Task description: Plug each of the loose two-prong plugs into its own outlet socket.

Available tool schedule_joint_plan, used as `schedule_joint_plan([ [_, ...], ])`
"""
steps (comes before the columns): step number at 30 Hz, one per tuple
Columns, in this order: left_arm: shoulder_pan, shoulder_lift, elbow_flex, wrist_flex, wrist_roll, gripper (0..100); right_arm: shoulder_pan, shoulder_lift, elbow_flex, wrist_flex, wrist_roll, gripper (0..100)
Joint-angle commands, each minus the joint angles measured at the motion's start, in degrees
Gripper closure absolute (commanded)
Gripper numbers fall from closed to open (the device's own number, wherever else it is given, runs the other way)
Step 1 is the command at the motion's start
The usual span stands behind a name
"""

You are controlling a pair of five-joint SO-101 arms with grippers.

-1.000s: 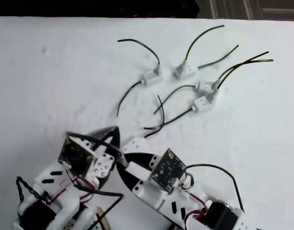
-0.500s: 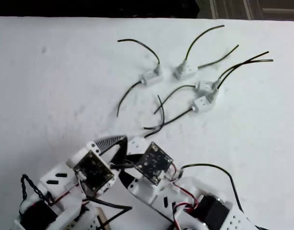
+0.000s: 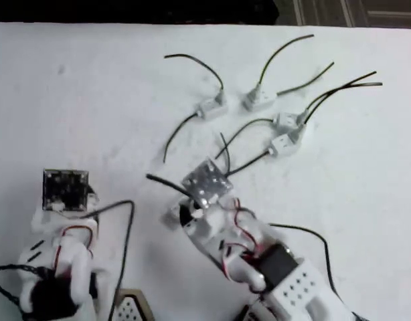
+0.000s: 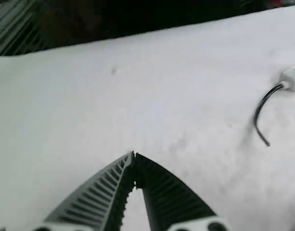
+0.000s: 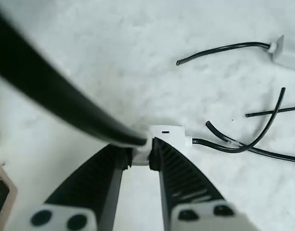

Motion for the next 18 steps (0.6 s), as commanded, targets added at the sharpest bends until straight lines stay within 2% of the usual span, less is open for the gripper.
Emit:
schedule_joint_plan([
  [1,-6.2,0.7,6.9,0.4,-0.8,98,0.6,5.8,-1.4,-4.8,-0.8,98.1],
  [5,-10.0,0.7,13.3,0.3,-4.9,98,0.6,11.0,-1.2,-9.2,-3.4,98.1],
  [8,-11.1,0.7,15.2,0.0,-5.5,98,0.6,14.5,-1.0,-11.6,-3.5,98.1],
  [18,-10.2,0.7,16.7,-0.1,-5.6,98,0.6,25.7,0.8,-21.5,-5.5,98.1],
])
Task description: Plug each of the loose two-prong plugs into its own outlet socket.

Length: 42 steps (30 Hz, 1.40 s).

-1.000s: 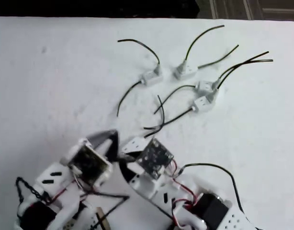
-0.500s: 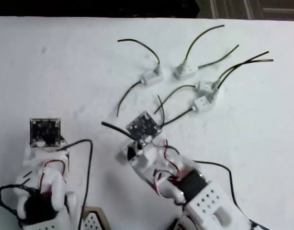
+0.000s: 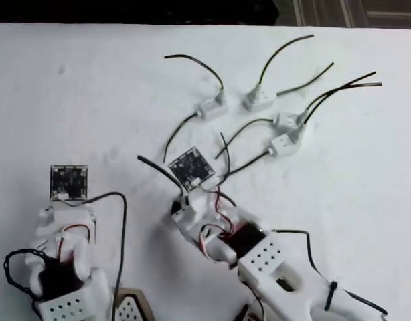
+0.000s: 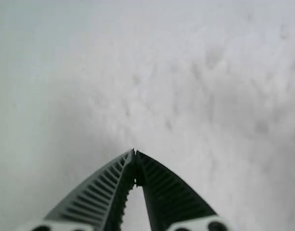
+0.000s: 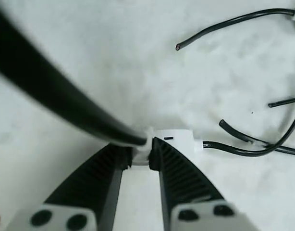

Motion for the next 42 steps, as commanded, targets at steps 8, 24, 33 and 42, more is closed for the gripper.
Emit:
schedule_joint_plan([
  [8,0.1,0.1,0.6,-0.1,-0.5,98,0.4,6.1,-0.4,-5.0,-0.7,98.1],
  [24,0.1,0.1,0.9,-0.1,-0.5,98,-3.9,5.9,2.7,-4.4,-0.3,98.1],
  [33,0.1,0.1,0.9,-0.1,-0.5,98,-3.6,6.3,4.7,-4.4,5.5,98.1],
  [42,0.2,0.1,0.9,-0.1,-0.5,98,-3.3,11.9,4.7,-3.7,11.3,98.1],
])
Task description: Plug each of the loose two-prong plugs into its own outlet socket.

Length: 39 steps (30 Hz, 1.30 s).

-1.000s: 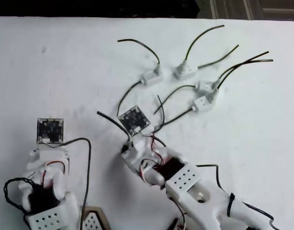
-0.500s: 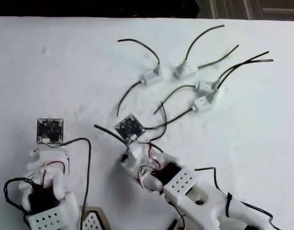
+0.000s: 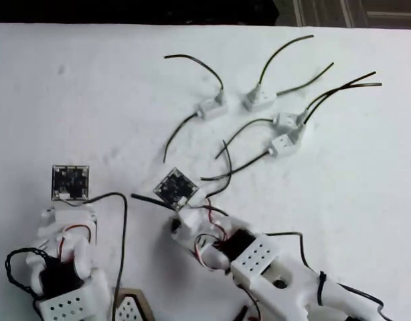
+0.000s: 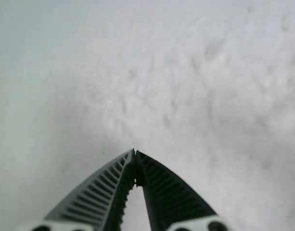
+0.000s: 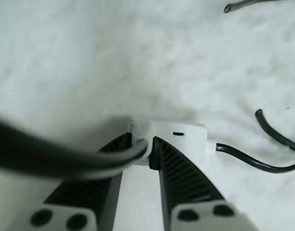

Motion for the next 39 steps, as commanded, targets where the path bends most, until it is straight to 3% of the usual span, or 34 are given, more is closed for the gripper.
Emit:
schedule_joint_plan([
  [1,0.2,0.0,-0.2,-0.1,-0.4,98,0.6,5.2,-1.4,1.1,1.4,98.1],
  [12,0.2,0.0,-0.1,-0.1,-2.7,98,1.6,14.7,-9.4,4.6,1.7,98.1],
  [22,0.2,0.0,-0.1,0.0,-2.9,98,14.9,15.3,-21.2,2.6,1.9,98.1],
  [34,0.3,0.0,0.0,0.0,-2.9,98,21.2,19.7,-27.5,-7.9,5.9,98.0],
  [39,0.3,0.0,0.6,-0.1,-3.0,98,22.7,29.0,-31.7,-8.0,5.3,86.2],
])
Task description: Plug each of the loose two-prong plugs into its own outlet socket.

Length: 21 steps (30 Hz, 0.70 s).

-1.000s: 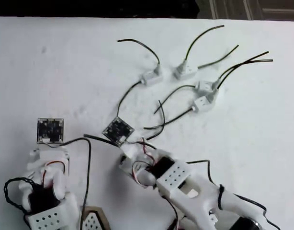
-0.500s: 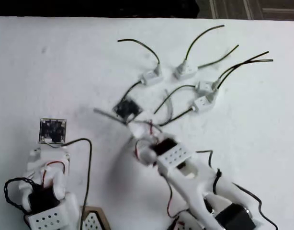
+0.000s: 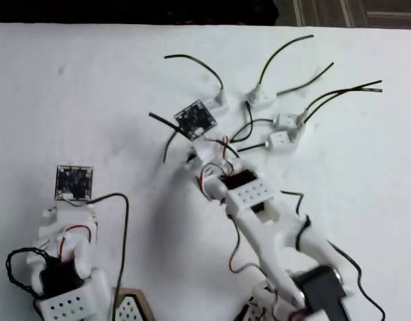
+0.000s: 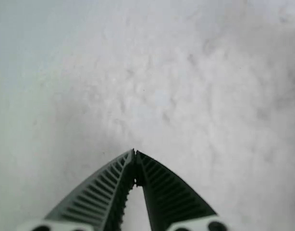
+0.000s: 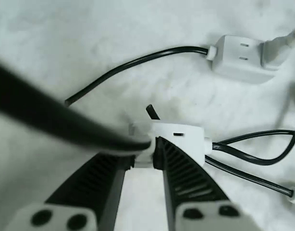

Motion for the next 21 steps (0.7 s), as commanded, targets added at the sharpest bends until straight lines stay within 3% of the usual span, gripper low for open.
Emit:
schedule_joint_plan([
  [1,0.3,0.0,-0.1,-0.1,-0.4,97,1.7,3.6,-4.9,-1.3,-0.3,82.8],
  [4,0.4,0.0,0.0,-0.1,-0.4,97,1.8,3.7,-5.6,-0.6,-0.9,75.8],
  [8,3.5,0.0,0.4,-0.1,-0.4,97,1.5,-2.5,-5.8,5.8,-0.6,76.5],
  [11,4.8,0.0,1.1,-0.1,-0.5,98,2.0,-10.2,-5.8,13.1,-0.6,81.6],
  [16,4.9,0.0,1.1,-0.1,-0.5,98,3.6,-23.5,-5.5,24.9,-0.7,99.1],
  [18,4.9,0.0,1.1,-0.1,-0.5,98,5.5,-27.8,-5.4,30.6,-1.0,95.5],
  [21,5.4,0.0,1.2,-0.1,-0.5,98,7.3,-33.4,-5.3,39.0,-1.1,98.0],
])
